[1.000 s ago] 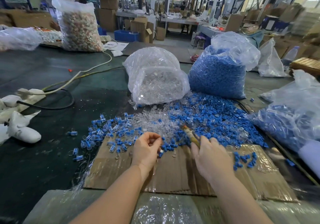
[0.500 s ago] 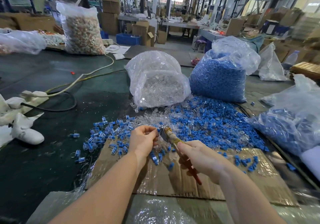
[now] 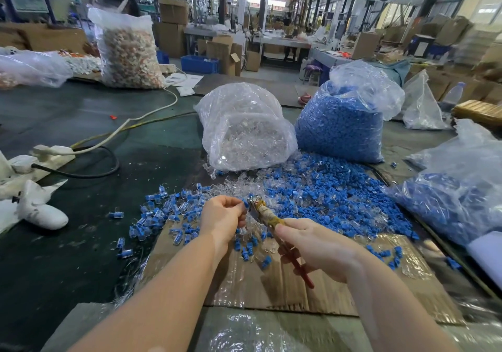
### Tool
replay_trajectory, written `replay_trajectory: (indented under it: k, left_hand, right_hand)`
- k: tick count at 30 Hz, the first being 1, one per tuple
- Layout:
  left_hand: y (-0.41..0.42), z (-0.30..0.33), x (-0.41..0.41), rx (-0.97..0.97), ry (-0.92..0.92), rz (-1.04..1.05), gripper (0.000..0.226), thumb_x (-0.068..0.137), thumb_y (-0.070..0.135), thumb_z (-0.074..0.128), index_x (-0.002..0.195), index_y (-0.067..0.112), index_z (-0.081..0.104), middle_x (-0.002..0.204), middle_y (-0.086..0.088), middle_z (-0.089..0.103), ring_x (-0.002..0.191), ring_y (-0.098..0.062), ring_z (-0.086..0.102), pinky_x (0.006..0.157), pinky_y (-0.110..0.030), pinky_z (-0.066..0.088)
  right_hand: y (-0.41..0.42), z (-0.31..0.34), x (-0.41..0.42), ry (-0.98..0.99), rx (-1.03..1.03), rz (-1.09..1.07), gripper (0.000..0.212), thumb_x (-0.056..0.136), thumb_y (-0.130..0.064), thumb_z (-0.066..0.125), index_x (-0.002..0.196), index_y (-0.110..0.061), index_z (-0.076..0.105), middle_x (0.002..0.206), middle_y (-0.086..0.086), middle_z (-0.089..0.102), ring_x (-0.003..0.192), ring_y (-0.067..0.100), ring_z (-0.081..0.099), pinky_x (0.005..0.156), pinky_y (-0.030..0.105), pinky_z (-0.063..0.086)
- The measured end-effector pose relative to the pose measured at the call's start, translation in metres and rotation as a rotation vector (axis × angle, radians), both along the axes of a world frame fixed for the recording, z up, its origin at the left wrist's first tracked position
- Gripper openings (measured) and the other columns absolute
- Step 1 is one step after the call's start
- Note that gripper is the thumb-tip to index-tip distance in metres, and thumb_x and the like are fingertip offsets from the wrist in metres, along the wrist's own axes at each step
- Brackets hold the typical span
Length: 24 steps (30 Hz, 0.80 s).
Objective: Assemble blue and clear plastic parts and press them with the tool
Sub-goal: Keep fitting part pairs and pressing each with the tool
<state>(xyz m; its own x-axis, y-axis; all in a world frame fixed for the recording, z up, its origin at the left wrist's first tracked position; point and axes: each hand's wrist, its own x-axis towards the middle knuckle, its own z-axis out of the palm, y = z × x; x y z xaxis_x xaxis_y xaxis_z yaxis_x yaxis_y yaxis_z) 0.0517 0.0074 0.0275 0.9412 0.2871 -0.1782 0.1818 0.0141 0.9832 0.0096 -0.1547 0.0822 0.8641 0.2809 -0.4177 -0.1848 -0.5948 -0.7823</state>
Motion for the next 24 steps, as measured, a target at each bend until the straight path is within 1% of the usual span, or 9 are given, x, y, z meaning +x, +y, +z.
replay_trajectory:
  k: [3,4,6,9,14,17,21,22,24]
  left_hand:
    - [0.0,0.002,-0.001,0.021,-0.007,-0.003,0.012,0.089,0.002,0.056,0.082,0.011,0.059,0.075,-0.008,0.063,0.062,-0.012,0.059,0.054,-0.019,0.05]
    - [0.0,0.002,-0.002,0.02,-0.01,-0.002,0.012,0.089,0.001,0.055,0.082,0.011,0.059,0.076,-0.008,0.063,0.062,-0.013,0.059,0.053,-0.018,0.049]
    - [-0.001,0.002,-0.003,0.013,-0.009,-0.001,0.012,0.089,0.001,0.055,0.084,0.01,0.06,0.079,-0.009,0.063,0.066,-0.013,0.059,0.053,-0.018,0.048]
    - [-0.001,0.002,-0.003,0.01,-0.007,-0.004,0.01,0.089,0.001,0.056,0.086,0.01,0.061,0.081,-0.009,0.063,0.069,-0.014,0.06,0.053,-0.017,0.048]
    - [-0.002,0.003,-0.004,0.092,-0.022,-0.017,0.011,0.089,0.003,0.057,0.083,0.011,0.061,0.076,-0.006,0.063,0.065,-0.012,0.059,0.057,-0.019,0.05]
    - [-0.002,0.002,-0.005,0.088,-0.011,-0.016,0.011,0.089,0.002,0.056,0.084,0.011,0.061,0.08,-0.007,0.063,0.068,-0.013,0.06,0.058,-0.019,0.049]
    - [-0.004,0.001,-0.006,0.066,-0.005,0.0,0.014,0.089,0.001,0.056,0.082,0.013,0.061,0.08,-0.007,0.063,0.068,-0.013,0.06,0.054,-0.017,0.046]
    - [-0.005,0.001,-0.007,0.056,-0.006,0.004,0.015,0.088,0.001,0.056,0.08,0.013,0.062,0.079,-0.006,0.063,0.067,-0.012,0.059,0.053,-0.017,0.046]
    - [-0.006,0.001,-0.007,0.036,-0.007,0.008,0.015,0.088,0.001,0.057,0.081,0.012,0.062,0.078,-0.006,0.063,0.067,-0.012,0.06,0.054,-0.017,0.046]
  right_hand:
    - [-0.001,0.001,-0.001,0.002,-0.014,0.059,0.018,0.097,-0.029,0.047,0.091,-0.012,0.052,0.083,0.003,0.05,0.078,0.017,0.049,0.063,0.025,0.041]
    - [-0.001,0.001,-0.001,0.004,-0.013,0.069,0.012,0.095,-0.023,0.049,0.088,-0.014,0.051,0.082,0.004,0.049,0.077,0.017,0.048,0.061,0.025,0.04]
    - [-0.002,0.0,0.0,0.026,0.006,0.061,0.003,0.092,-0.01,0.048,0.09,-0.011,0.05,0.084,0.007,0.049,0.078,0.019,0.047,0.066,0.029,0.04]
    - [-0.003,-0.003,0.001,0.026,-0.022,0.064,0.023,0.088,0.001,0.043,0.108,-0.006,0.051,0.09,0.01,0.05,0.083,0.02,0.047,0.072,0.033,0.039]
    - [-0.004,-0.003,0.0,0.046,-0.024,0.095,0.041,0.087,0.004,0.04,0.114,-0.023,0.053,0.098,0.011,0.053,0.088,0.021,0.05,0.073,0.034,0.043]
    - [-0.004,-0.007,-0.001,0.036,-0.005,0.098,0.038,0.087,0.003,0.04,0.112,-0.023,0.054,0.095,0.01,0.053,0.086,0.021,0.048,0.072,0.034,0.041]
    - [-0.002,-0.011,-0.005,-0.059,-0.036,0.114,0.026,0.089,0.0,0.042,0.104,-0.018,0.054,0.085,0.009,0.052,0.074,0.02,0.047,0.065,0.033,0.039]
    - [-0.002,-0.012,-0.006,-0.077,-0.041,0.114,0.023,0.09,-0.001,0.042,0.102,-0.017,0.054,0.081,0.006,0.053,0.069,0.017,0.048,0.062,0.029,0.039]
    - [0.0,-0.012,-0.008,-0.109,-0.052,0.122,0.018,0.093,-0.004,0.044,0.094,-0.019,0.053,0.074,-0.002,0.053,0.051,0.002,0.049,0.052,0.014,0.038]
